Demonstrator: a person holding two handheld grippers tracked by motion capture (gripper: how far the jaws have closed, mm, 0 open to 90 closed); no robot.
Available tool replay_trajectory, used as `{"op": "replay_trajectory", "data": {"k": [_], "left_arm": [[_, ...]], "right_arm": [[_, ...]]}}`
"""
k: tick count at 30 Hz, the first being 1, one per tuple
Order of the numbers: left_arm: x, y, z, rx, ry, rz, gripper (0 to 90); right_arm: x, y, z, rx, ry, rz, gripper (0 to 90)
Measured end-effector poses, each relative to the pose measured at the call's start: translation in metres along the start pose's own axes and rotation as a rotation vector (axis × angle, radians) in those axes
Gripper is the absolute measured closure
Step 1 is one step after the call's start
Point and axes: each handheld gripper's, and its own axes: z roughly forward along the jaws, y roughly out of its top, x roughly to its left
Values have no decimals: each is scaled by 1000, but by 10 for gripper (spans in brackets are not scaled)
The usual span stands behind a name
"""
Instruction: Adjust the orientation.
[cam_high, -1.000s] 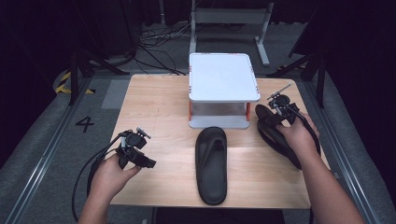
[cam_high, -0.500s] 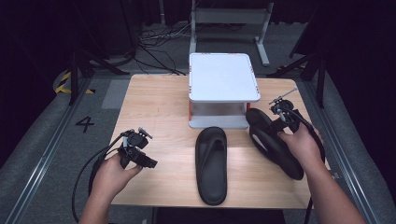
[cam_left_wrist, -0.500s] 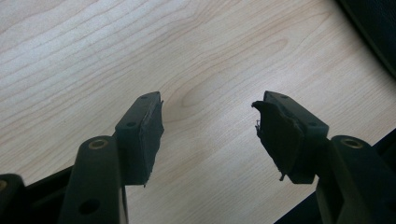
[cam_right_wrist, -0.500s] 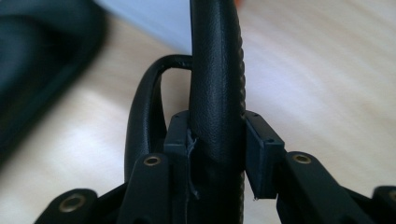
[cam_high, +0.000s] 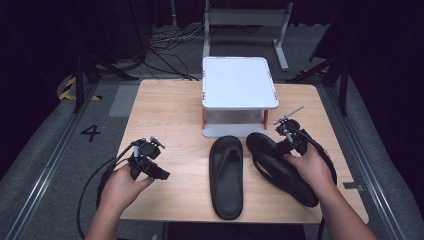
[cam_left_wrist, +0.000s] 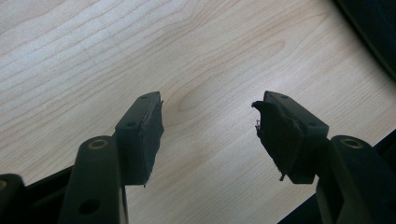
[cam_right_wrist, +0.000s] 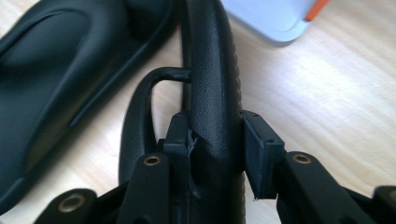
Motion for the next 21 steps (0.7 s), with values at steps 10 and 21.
{"op": "replay_trajectory", "data": {"k": [10,21], "left_arm": [[-1,1,0,1,2,6,402],[-2,1,3,7,-7,5,400]], "right_arm": [[-34,-5,17,9,-137,29,621],[-57,-10,25,-9,-281,27,548]]}}
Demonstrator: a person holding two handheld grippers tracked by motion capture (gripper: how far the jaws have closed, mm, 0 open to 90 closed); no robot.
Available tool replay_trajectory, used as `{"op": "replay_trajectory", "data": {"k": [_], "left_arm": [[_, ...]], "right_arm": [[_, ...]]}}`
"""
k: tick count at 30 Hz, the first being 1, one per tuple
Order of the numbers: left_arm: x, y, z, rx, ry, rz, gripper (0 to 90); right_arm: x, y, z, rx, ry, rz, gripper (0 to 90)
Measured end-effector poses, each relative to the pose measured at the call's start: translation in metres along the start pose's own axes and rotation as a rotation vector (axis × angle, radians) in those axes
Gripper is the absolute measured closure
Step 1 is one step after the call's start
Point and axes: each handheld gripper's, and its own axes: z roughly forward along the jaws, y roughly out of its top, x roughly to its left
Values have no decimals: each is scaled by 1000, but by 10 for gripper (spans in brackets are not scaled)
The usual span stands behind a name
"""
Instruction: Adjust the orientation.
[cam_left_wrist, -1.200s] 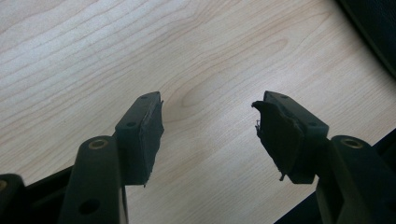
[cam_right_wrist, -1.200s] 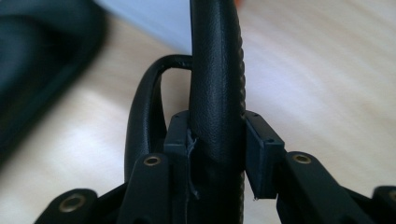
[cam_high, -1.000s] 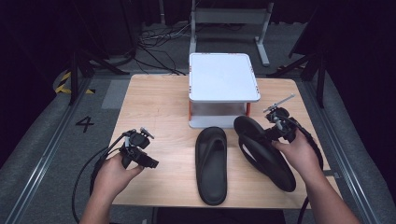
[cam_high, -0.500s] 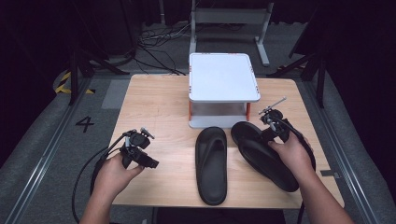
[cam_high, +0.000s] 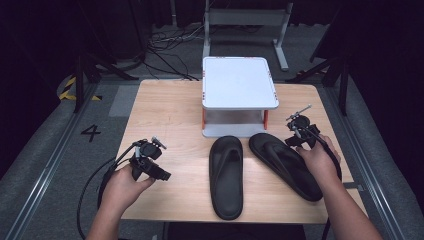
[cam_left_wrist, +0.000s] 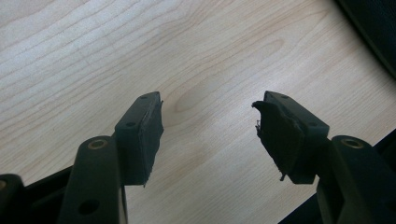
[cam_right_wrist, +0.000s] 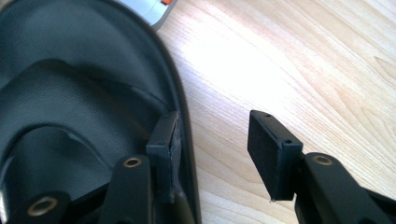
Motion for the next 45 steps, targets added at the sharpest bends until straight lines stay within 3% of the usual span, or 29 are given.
{"op": "replay_trajectory", "data": {"k": [4,8,10,11,16,18,20,22,24,26,28,33,36,45], "left_arm": [[0,0,-2,-4,5,9,399],[0,0,-3,-6,3,7,399],[-1,0,-2,-5,3,0,400],[-2,1,-2,-4,0,10,399],[-8,5,-5,-5,6,36,396],[-6,5,-6,-9,7,33,396],[-4,5,-7,-13,1,22,396],[-3,6,-8,-14,2,26,396],[-3,9,-11,-21,2,36,395],[-3,11,-13,-24,7,38,394],[-1,14,-20,-39,11,55,394],[7,18,-26,-62,18,58,393],[12,18,-23,-66,15,63,397],[10,19,-8,-40,-10,74,397]], "right_arm": [[-3,-10,-14,-49,14,21,549],[-10,-25,-20,-40,35,53,539],[-17,-41,-19,-15,103,96,523],[-19,-49,-20,-35,118,106,521],[-26,-71,-24,10,55,110,534],[-30,-76,-21,43,28,113,542],[-34,-84,-15,109,12,128,552],[-37,-91,-11,138,40,141,554],[-37,-97,-6,145,114,167,554],[-37,-99,-4,154,128,171,570],[-34,-102,-5,156,133,186,594],[-19,-104,-7,157,212,186,606],[-1,-102,-10,157,239,154,601],[47,-93,-19,159,297,53,598]]}}
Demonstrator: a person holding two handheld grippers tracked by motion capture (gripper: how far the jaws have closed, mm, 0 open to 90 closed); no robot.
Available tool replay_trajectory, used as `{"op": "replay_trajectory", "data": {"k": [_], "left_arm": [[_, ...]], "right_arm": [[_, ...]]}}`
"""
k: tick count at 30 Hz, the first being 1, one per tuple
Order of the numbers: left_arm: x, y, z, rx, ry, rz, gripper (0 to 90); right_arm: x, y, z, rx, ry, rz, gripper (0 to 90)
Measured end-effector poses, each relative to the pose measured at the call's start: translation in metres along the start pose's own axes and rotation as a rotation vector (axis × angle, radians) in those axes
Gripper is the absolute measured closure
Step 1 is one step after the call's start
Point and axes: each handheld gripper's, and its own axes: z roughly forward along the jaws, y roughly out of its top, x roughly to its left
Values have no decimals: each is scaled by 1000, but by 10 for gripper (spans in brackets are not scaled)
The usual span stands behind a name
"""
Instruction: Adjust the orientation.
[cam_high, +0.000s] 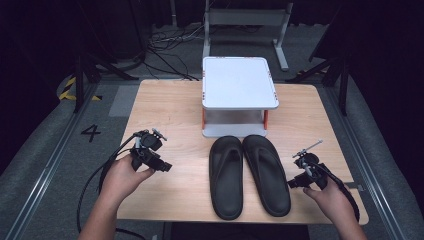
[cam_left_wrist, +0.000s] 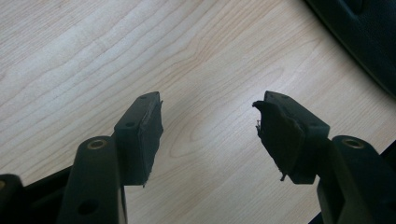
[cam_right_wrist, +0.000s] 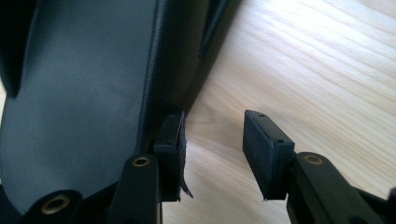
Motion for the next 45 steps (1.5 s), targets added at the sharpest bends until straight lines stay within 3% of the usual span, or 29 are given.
{"op": "replay_trajectory", "data": {"k": [12,15,18,20,22,23,26,29,37,43,45], "left_arm": [[-1,0,4,5,-1,3,398],[2,2,5,12,-9,2,397],[4,4,5,10,-8,-4,396],[6,8,3,4,0,5,396],[7,10,1,-7,6,15,394],[6,10,0,-12,11,23,394],[7,5,-1,-38,31,33,396],[9,-1,1,-55,20,39,394],[13,-11,5,-75,-5,21,392],[11,-13,3,-84,-2,24,393],[10,-15,3,-82,-1,26,393]], "right_arm": [[31,8,8,8,72,-93,586],[35,9,8,6,40,-116,559],[33,8,8,4,48,-103,528],[30,6,5,-13,54,-86,528],[29,3,-6,-72,20,-51,523],[29,3,-6,-72,20,-51,523],[36,5,-15,-140,-13,-54,510],[50,13,-23,-197,-39,-69,512],[80,36,-20,-247,-62,-95,473],[95,48,-17,-273,-50,-107,488],[102,51,-16,-276,-51,-114,448]]}}
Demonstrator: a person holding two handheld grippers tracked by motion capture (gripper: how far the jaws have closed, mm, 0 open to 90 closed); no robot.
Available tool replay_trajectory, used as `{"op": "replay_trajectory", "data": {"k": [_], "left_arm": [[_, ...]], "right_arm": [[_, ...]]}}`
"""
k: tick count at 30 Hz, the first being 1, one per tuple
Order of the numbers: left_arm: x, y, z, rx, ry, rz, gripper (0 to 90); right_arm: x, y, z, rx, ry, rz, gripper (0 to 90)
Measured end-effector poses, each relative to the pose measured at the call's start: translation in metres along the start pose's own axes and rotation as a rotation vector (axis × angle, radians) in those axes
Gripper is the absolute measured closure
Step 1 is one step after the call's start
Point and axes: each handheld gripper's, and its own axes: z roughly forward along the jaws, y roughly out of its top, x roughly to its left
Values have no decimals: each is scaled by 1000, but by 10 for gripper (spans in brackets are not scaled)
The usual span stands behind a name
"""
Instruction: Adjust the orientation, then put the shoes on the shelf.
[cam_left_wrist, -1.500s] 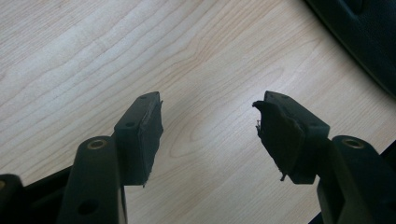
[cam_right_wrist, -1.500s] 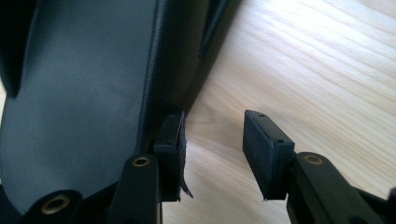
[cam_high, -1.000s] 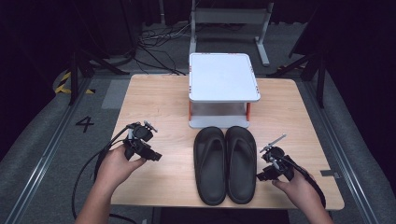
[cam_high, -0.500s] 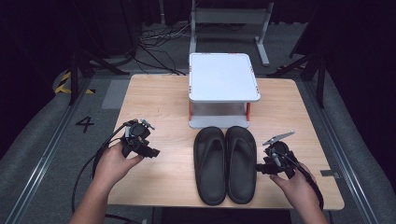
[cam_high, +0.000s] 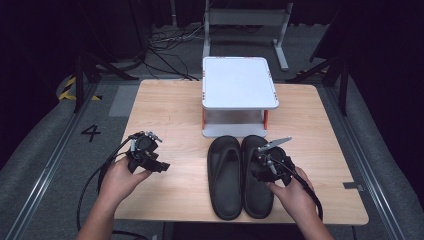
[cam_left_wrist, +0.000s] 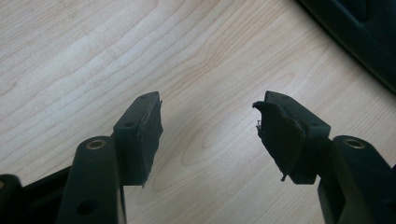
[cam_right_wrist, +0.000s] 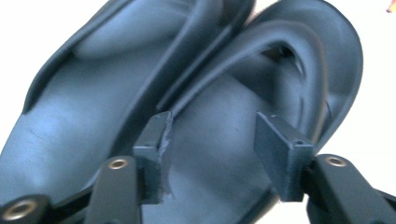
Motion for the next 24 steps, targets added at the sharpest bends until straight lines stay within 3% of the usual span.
{"op": "replay_trajectory", "data": {"k": [4,6,8,11,17,18,22,24], "left_arm": [[0,-7,-3,-5,5,-8,394],[1,-10,-5,-8,7,-27,394],[1,-13,-5,-8,9,-30,393],[2,-17,-5,-6,14,-41,393],[2,-19,-5,-2,16,-43,393],[2,-19,-4,0,14,-41,393],[1,-19,-2,6,11,-42,393],[2,-19,-1,8,9,-39,393]], "right_arm": [[10,3,3,-12,-59,-22,302],[10,5,5,-20,-54,12,292],[10,6,8,-18,-84,48,309],[10,9,10,-28,-44,75,301],[9,14,16,-37,-16,107,229],[10,17,23,-17,29,140,180],[13,18,31,4,22,146,191],[16,19,38,26,-31,137,192]]}}
